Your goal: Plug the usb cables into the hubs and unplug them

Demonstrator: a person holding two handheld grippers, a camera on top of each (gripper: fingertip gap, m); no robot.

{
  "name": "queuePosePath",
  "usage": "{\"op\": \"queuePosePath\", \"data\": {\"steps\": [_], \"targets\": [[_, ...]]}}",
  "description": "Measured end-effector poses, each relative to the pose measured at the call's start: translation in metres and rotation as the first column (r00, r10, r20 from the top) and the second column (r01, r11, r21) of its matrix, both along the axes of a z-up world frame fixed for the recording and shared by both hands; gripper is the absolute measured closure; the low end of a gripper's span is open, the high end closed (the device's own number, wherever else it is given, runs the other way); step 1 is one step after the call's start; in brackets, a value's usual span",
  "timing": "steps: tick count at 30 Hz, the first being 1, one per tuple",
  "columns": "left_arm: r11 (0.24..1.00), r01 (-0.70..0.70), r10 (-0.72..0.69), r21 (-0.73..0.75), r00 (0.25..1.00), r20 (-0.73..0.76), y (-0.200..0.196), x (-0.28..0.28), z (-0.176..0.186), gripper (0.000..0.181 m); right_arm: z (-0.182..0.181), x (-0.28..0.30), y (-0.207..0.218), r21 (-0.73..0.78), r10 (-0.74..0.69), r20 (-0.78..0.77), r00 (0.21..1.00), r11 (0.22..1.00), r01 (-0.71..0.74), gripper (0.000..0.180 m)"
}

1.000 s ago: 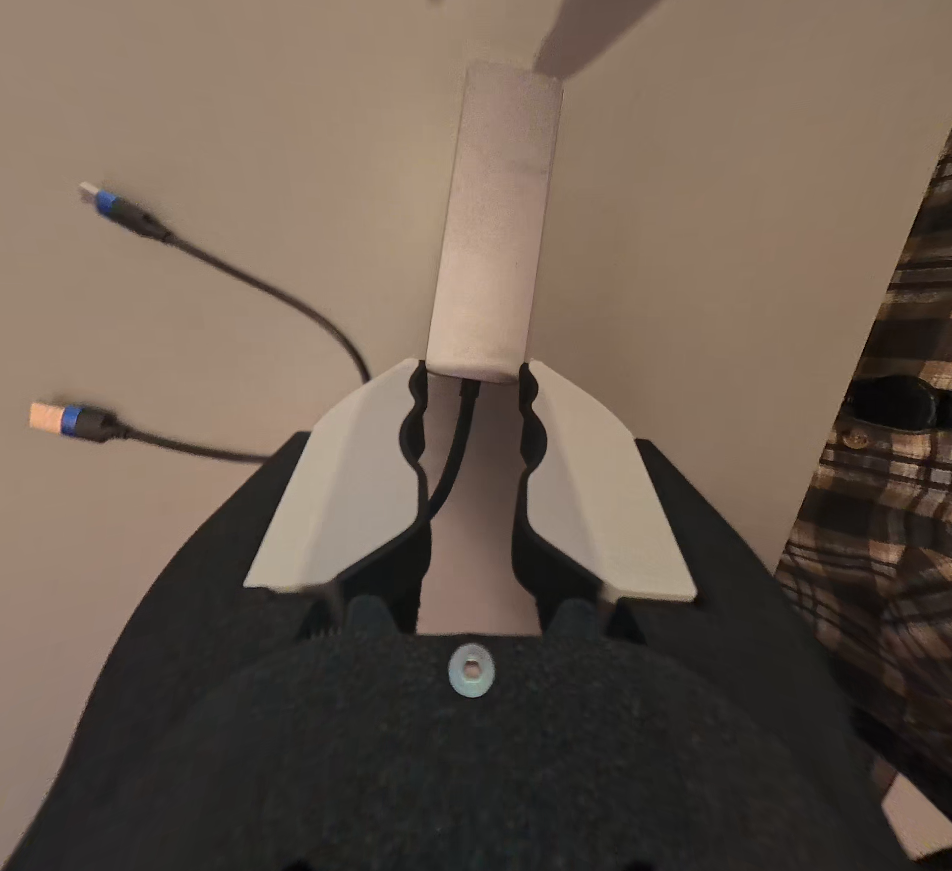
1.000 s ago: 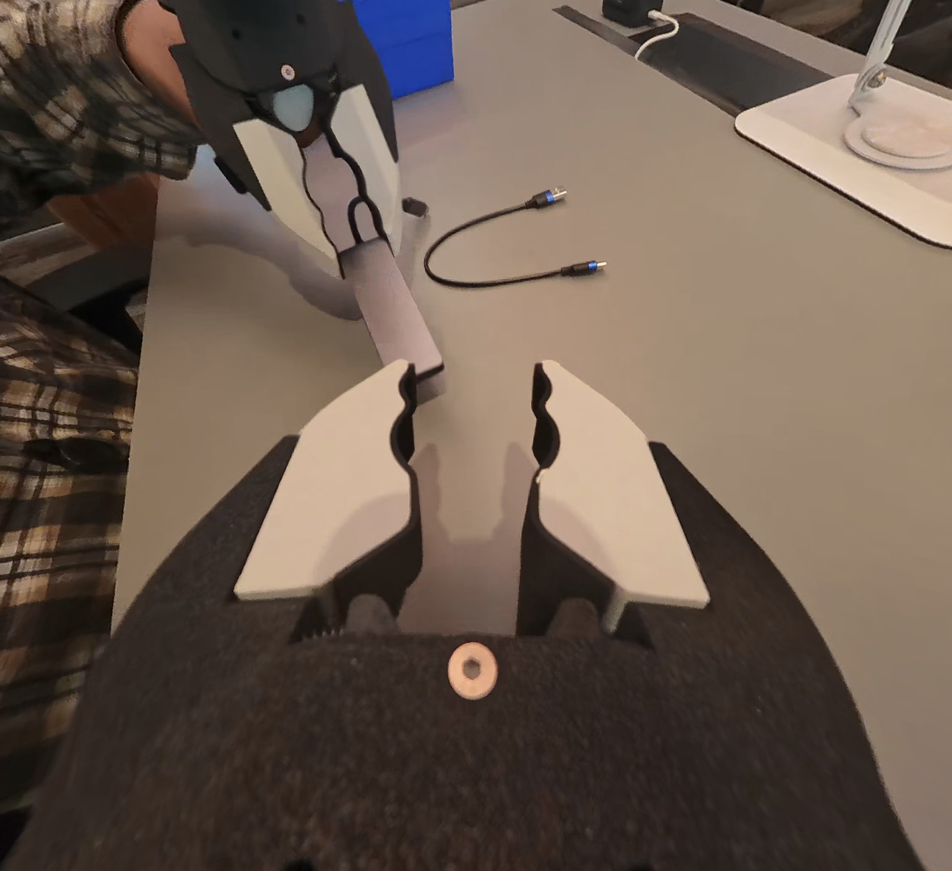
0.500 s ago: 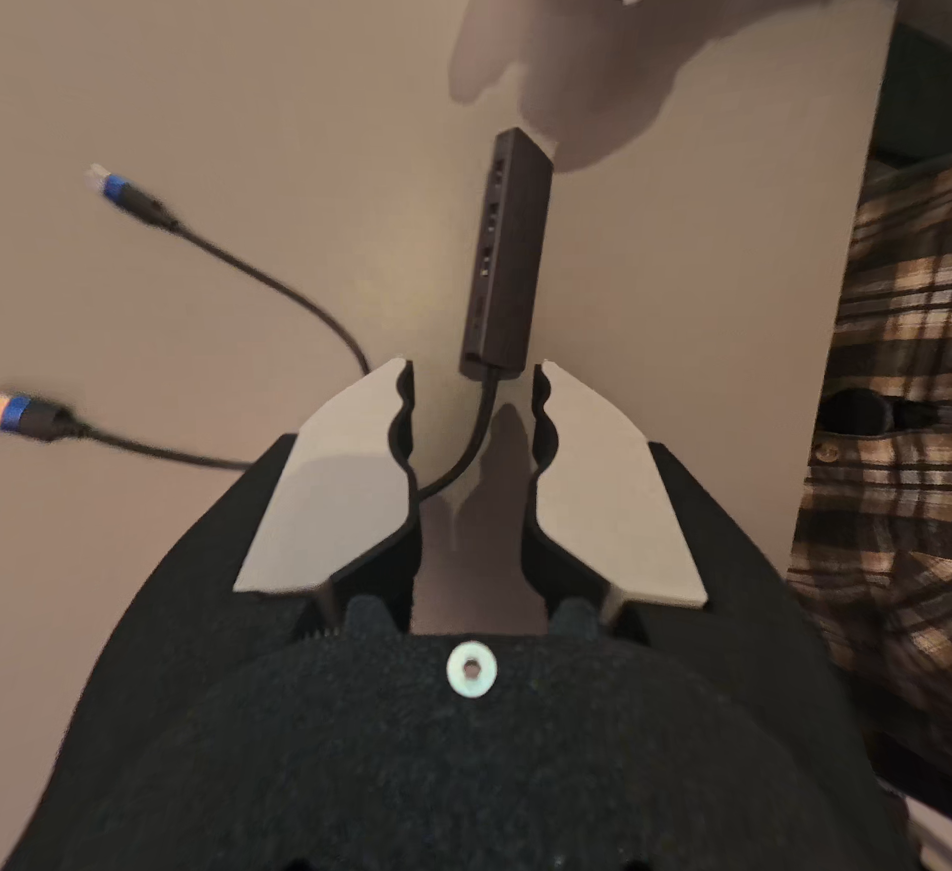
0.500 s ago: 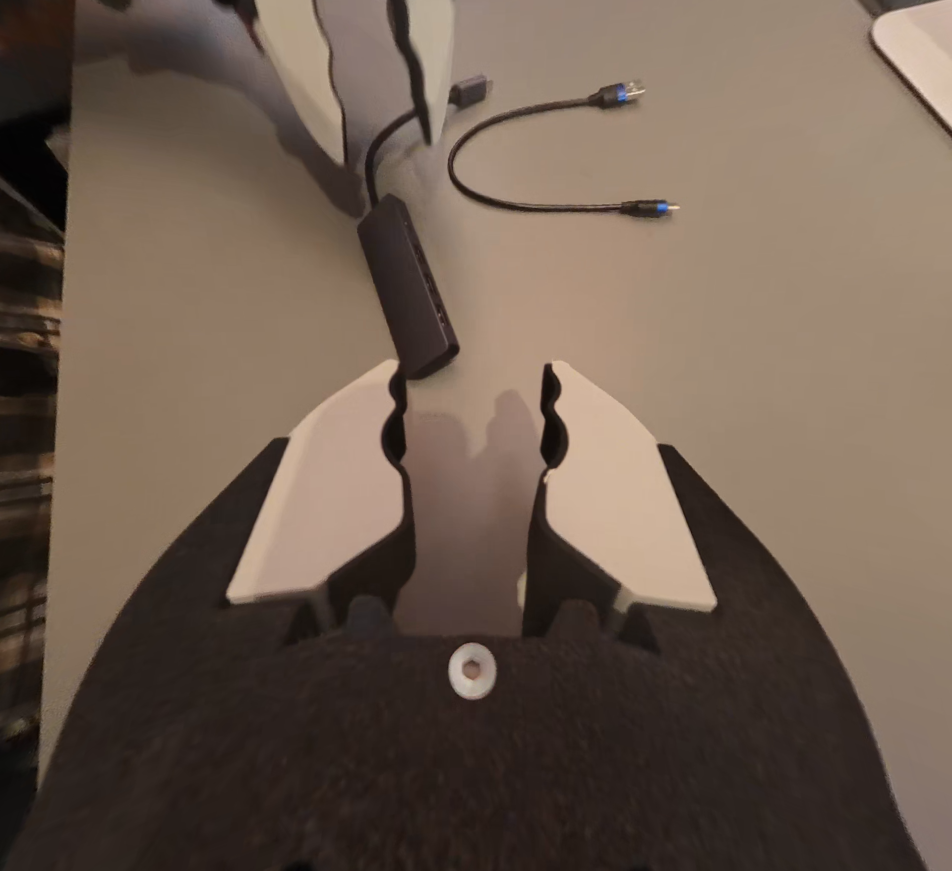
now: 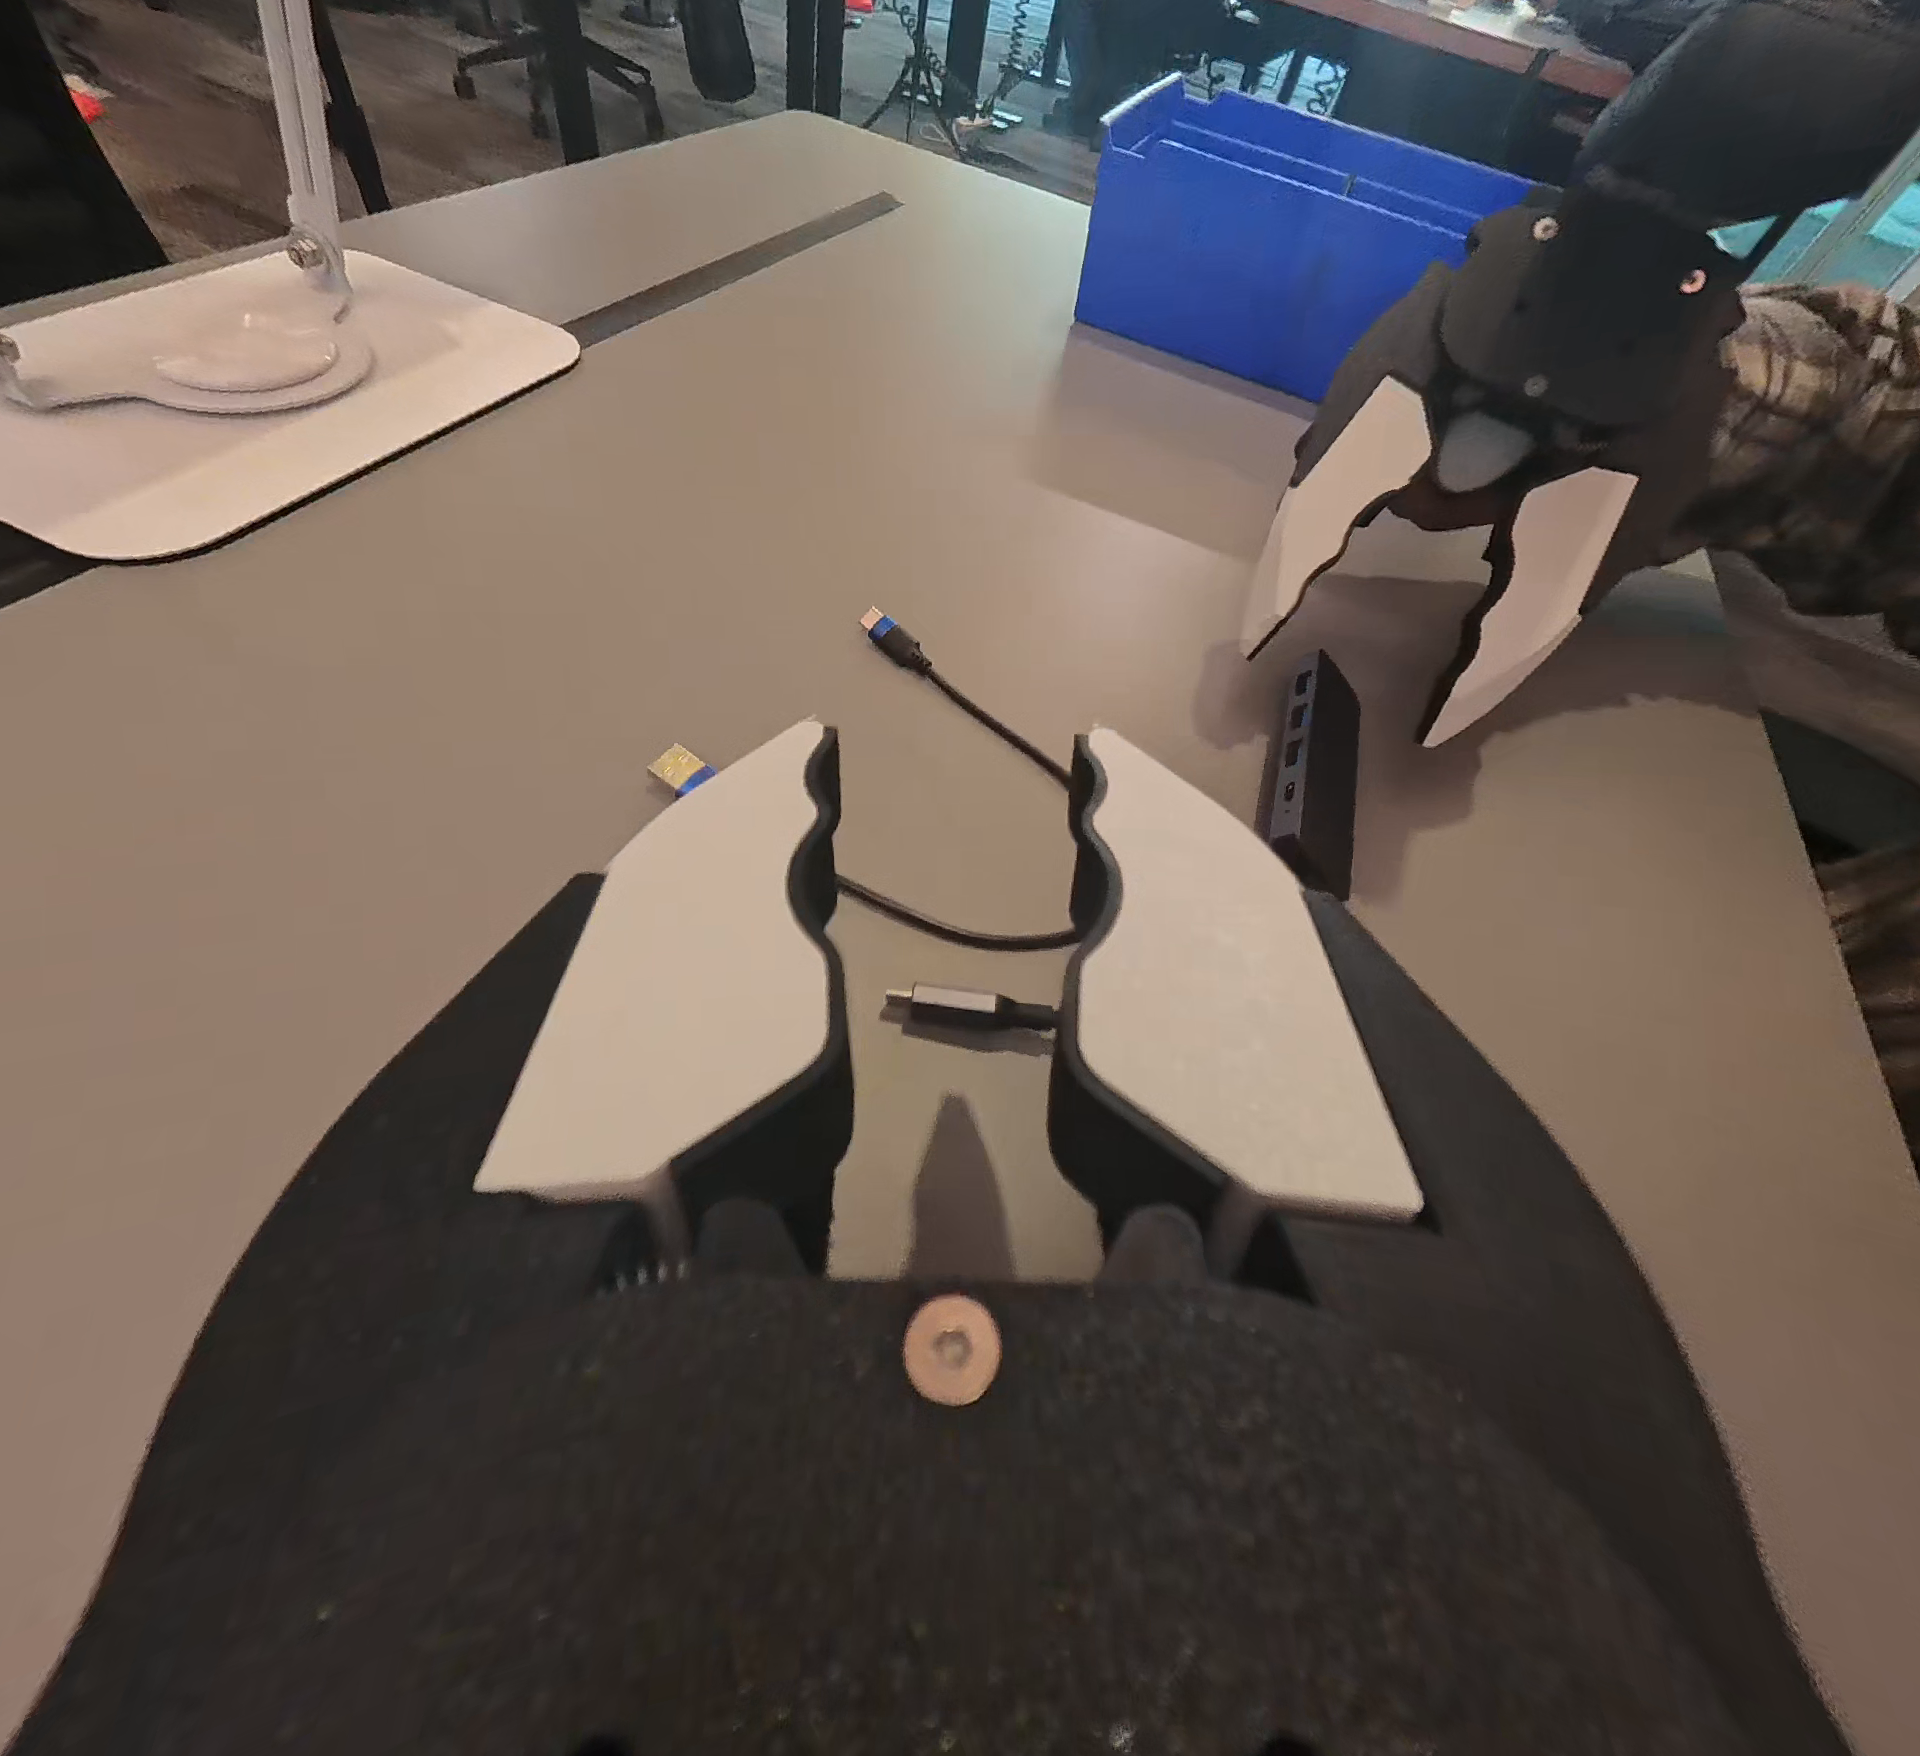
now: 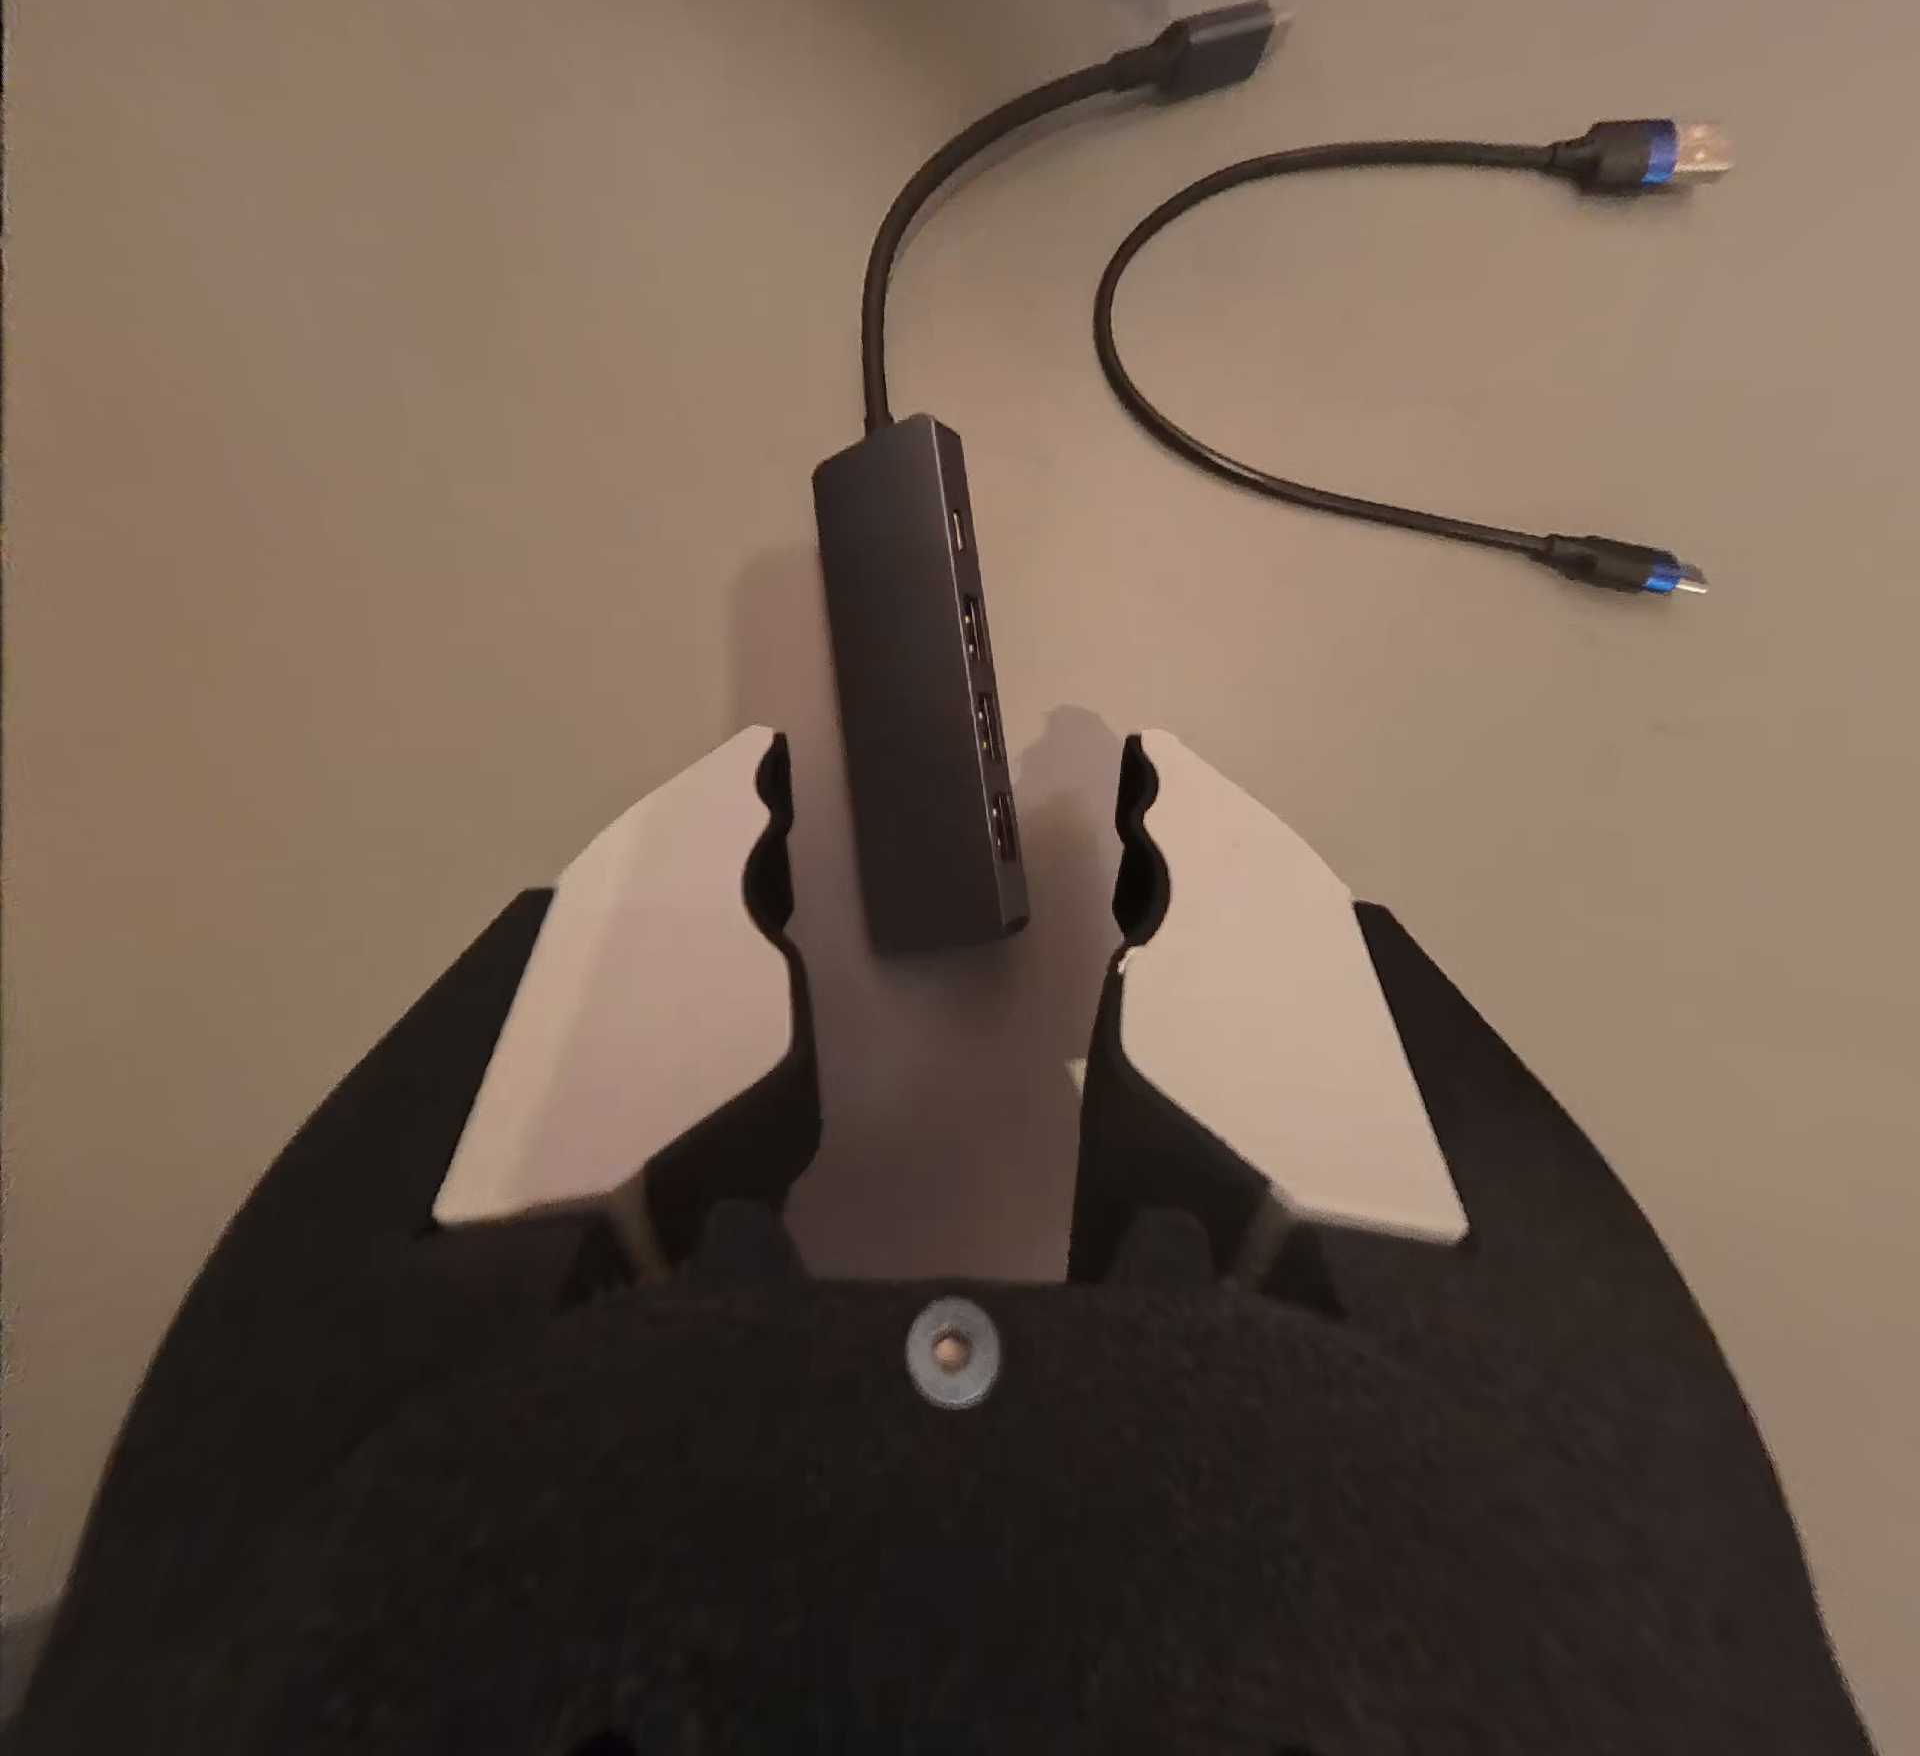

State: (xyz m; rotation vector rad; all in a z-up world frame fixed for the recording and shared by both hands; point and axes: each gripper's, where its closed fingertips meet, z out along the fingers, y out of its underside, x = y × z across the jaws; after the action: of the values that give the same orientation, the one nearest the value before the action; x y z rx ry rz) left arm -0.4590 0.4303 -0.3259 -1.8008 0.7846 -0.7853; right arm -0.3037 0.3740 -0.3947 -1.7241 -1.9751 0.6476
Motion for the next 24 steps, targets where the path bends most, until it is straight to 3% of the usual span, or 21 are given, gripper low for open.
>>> {"op": "queuePosePath", "data": {"steps": [5,11,18,24], "targets": [[1.0,0.031,-0.031,0.0,1.0,0.004,-0.007,0.007,0.001,0.139,-0.007,0.002,0.004,-0.161,-0.018,0.002,1.0,0.987,0.018,0.12],[0.999,0.039,-0.036,0.034,0.995,-0.092,-0.009,0.012,-0.005,0.14,-0.016,0.007,-0.003,-0.284,0.041,0.088,0.995,0.959,-0.015,0.124],[0.998,0.04,-0.036,0.039,0.994,-0.099,-0.009,0.015,-0.007,0.14,-0.022,0.011,-0.024,-0.439,0.096,0.142,0.985,0.898,-0.024,0.169],[0.998,0.011,-0.006,0.061,0.996,-0.084,-0.007,0.01,-0.001,0.14,-0.013,0.008,-0.01,-0.267,0.048,0.083,0.995,0.963,-0.024,0.169]]}}
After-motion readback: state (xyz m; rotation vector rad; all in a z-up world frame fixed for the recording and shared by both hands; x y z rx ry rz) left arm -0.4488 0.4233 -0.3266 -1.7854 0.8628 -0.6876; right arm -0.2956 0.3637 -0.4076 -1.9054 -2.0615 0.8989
